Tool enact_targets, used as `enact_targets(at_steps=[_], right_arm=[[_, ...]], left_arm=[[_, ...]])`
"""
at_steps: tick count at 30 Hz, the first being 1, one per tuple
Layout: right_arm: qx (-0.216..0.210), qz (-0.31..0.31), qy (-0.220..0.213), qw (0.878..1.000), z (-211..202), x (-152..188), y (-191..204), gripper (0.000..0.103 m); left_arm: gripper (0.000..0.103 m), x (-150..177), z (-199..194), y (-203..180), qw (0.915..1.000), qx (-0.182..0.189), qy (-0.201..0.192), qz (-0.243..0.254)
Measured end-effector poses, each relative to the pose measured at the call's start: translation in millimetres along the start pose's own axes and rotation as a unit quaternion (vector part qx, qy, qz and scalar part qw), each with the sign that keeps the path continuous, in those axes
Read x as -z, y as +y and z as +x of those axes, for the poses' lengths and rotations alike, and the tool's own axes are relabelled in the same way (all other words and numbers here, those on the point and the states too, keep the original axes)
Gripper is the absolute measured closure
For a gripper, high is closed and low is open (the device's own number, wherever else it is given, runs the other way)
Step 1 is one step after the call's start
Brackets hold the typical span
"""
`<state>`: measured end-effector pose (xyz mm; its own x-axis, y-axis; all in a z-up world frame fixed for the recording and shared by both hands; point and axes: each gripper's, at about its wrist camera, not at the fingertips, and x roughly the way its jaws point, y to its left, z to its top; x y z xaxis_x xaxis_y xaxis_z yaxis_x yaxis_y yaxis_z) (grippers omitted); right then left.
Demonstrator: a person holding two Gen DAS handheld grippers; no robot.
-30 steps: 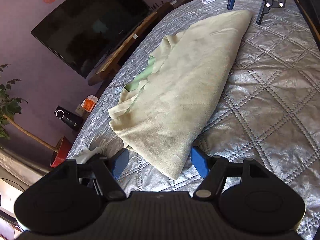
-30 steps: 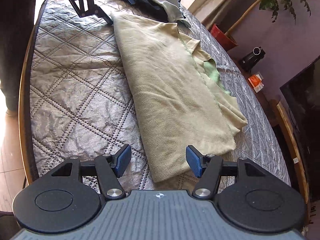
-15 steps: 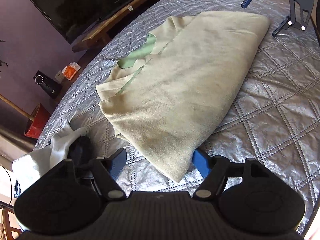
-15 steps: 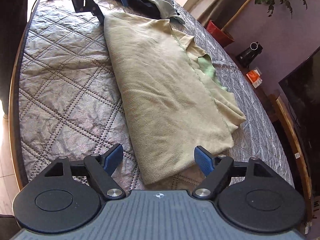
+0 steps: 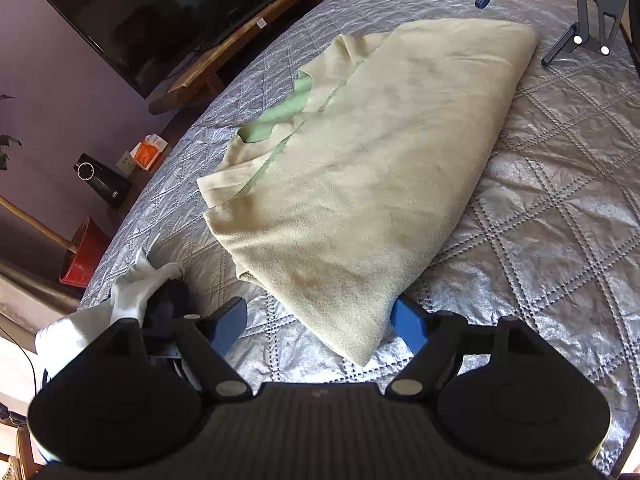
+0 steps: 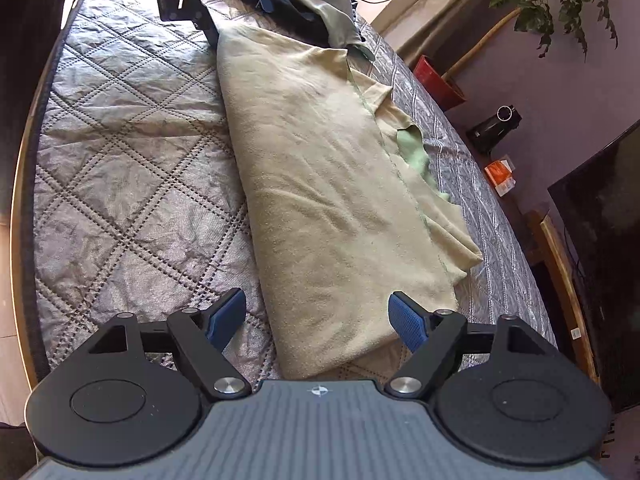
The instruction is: Fold clothes
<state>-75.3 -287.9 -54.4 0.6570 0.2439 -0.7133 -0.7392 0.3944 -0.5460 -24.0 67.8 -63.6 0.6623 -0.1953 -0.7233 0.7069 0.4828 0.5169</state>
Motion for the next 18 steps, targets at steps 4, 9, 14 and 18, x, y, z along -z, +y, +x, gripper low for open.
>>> enact_targets(at_steps=[4, 9, 14, 18], right_arm=[[0.030, -0.005, -0.012, 0.999, 1, 1, 5, 0.018], [0.070, -0.014, 0.000, 0.997, 8, 1, 11, 0.029], [0.092, -0.044, -0.002, 0.995, 9, 1, 18, 0.025], [0.095, -0.030, -0.001, 0.995, 12, -1, 16, 0.030]], left_arm=[[0.026, 3, -3, -10, 0.9989, -0.021, -0.019, 0.038], [0.034, 3, -5, -21, 0.9954, -0.033, -0.035, 0.083], [0.036, 2, -2, -19, 0.9946, -0.028, -0.039, 0.092], [0.040, 0, 0, -25, 0.9901, -0.034, -0.036, 0.131]])
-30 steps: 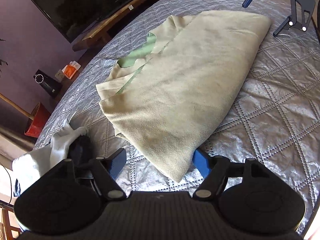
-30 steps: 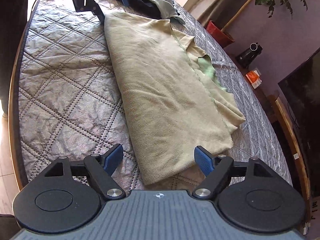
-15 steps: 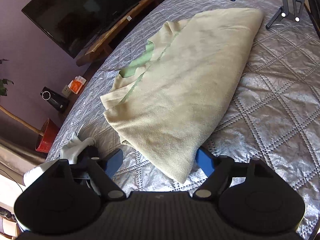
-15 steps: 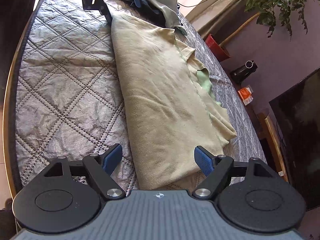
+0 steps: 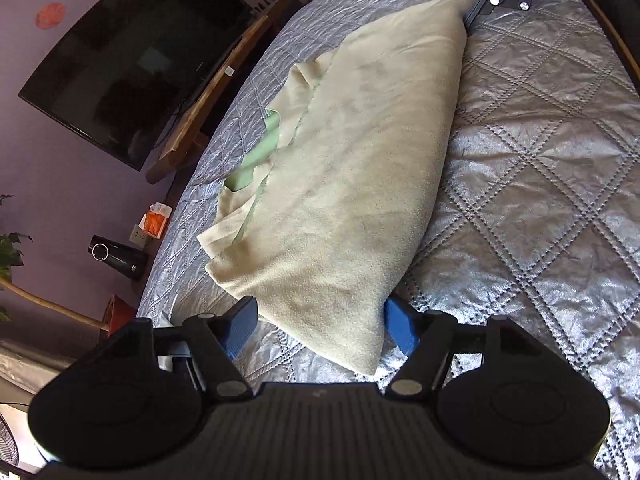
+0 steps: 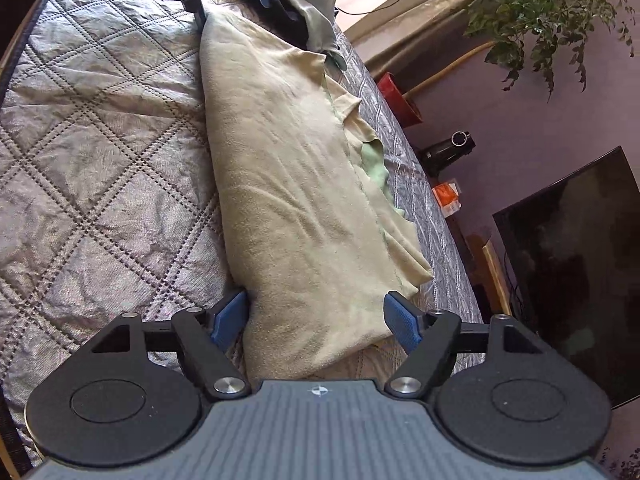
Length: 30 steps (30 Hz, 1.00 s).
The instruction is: Fold clothes
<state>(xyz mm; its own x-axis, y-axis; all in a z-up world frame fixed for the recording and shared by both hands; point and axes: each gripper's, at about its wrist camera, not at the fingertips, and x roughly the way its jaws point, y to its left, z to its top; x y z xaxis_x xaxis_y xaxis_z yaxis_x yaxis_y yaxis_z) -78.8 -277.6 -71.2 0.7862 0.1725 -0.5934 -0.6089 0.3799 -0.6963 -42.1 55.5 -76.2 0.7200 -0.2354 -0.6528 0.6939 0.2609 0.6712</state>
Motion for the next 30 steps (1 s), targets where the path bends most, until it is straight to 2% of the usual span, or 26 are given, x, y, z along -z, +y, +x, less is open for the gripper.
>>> enact_targets(at_steps=[1, 3, 4, 6, 9, 13, 14, 15, 17, 23, 30], right_arm=[[-0.002, 0.004, 0.001, 1.000, 0, 0, 0, 0.031], [-0.002, 0.006, 0.002, 1.000, 2, 0, -1, 0.031], [-0.001, 0.006, 0.003, 1.000, 2, 0, 0, 0.031], [0.004, -0.002, 0.002, 1.000, 2, -1, 2, 0.030], [0.007, -0.011, 0.003, 1.000, 2, -2, 5, 0.032], [-0.003, -0.006, 0.002, 1.000, 1, -1, 5, 0.039], [-0.006, -0.009, 0.003, 1.000, 1, -1, 6, 0.045], [-0.009, -0.014, 0.005, 1.000, 2, -1, 7, 0.064], [-0.026, -0.008, 0.013, 1.000, 5, -1, 6, 0.093], [-0.046, 0.041, 0.014, 0.998, 2, 1, -3, 0.094], [-0.057, 0.105, 0.011, 0.993, -15, 1, -18, 0.095]], left_arm=[[0.043, -1, 0, -2, 1.0000, 0.001, 0.001, 0.010], [0.056, -2, -1, -6, 0.9997, 0.005, 0.003, 0.023], [0.059, -2, -1, -9, 0.9995, 0.005, 0.004, 0.030], [0.077, -2, 0, -14, 0.9993, 0.008, 0.009, 0.035], [0.095, -3, 3, -18, 0.9994, 0.014, 0.018, 0.027], [0.097, -5, 5, -13, 0.9991, 0.017, 0.031, -0.023], [0.097, -5, 5, -13, 0.9989, 0.016, 0.032, -0.029], [0.098, -5, 5, -13, 0.9987, 0.015, 0.035, -0.033], [0.099, -7, 5, -11, 0.9975, 0.016, 0.042, -0.055], [0.099, -10, -1, -4, 0.9903, 0.018, 0.061, -0.123], [0.100, -17, -31, 9, 0.9782, 0.012, 0.061, -0.198]])
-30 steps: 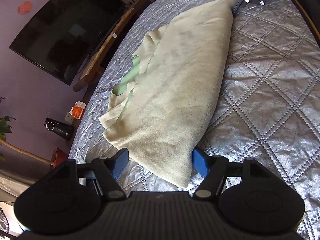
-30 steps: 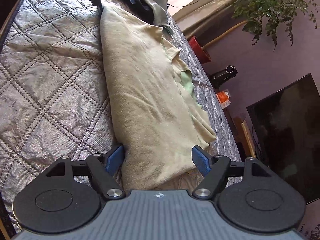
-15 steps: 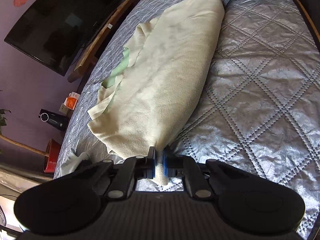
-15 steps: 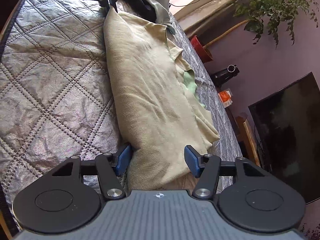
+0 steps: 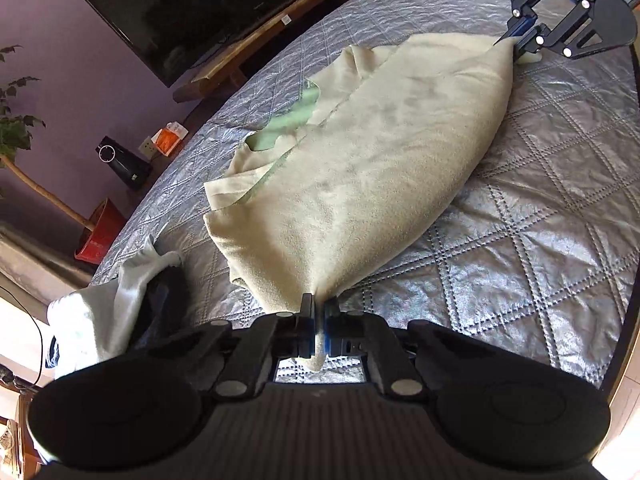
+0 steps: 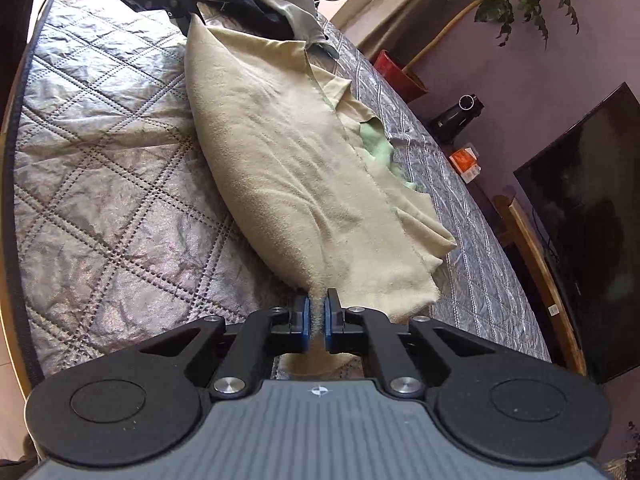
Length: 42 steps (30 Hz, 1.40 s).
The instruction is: Fold clothes
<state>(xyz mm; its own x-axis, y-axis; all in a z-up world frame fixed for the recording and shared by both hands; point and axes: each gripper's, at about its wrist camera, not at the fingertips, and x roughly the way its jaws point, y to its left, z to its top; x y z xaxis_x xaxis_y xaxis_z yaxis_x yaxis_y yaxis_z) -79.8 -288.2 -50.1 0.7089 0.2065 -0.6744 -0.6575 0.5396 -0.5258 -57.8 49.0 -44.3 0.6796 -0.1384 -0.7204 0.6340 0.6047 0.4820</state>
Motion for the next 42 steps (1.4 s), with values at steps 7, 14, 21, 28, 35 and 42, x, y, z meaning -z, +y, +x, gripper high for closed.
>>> enact_targets(at_steps=[7, 14, 21, 28, 35, 42], right_arm=[[-0.067, 0.004, 0.007, 0.998, -41, -3, 4, 0.095], [-0.130, 0.011, 0.002, 0.991, -80, -26, -3, 0.095], [-0.165, 0.077, 0.001, 0.983, -79, -49, -51, 0.095], [-0.194, 0.196, 0.044, 0.960, -7, -48, -118, 0.094], [-0.191, 0.256, 0.079, 0.944, 67, -30, -151, 0.093], [-0.157, 0.250, 0.098, 0.950, 103, -13, -147, 0.089]], left_arm=[[0.100, 5, -50, 12, 0.9976, 0.017, -0.005, -0.067], [0.100, 24, -83, 22, 0.9901, 0.036, -0.005, -0.136], [0.100, 19, -84, 72, 0.9699, 0.065, -0.017, -0.234], [0.100, -16, -26, 124, 0.9567, 0.083, 0.002, -0.279], [0.099, -37, 48, 140, 0.9508, 0.089, 0.030, -0.295], [0.099, -29, 101, 135, 0.9422, 0.085, 0.048, -0.320]])
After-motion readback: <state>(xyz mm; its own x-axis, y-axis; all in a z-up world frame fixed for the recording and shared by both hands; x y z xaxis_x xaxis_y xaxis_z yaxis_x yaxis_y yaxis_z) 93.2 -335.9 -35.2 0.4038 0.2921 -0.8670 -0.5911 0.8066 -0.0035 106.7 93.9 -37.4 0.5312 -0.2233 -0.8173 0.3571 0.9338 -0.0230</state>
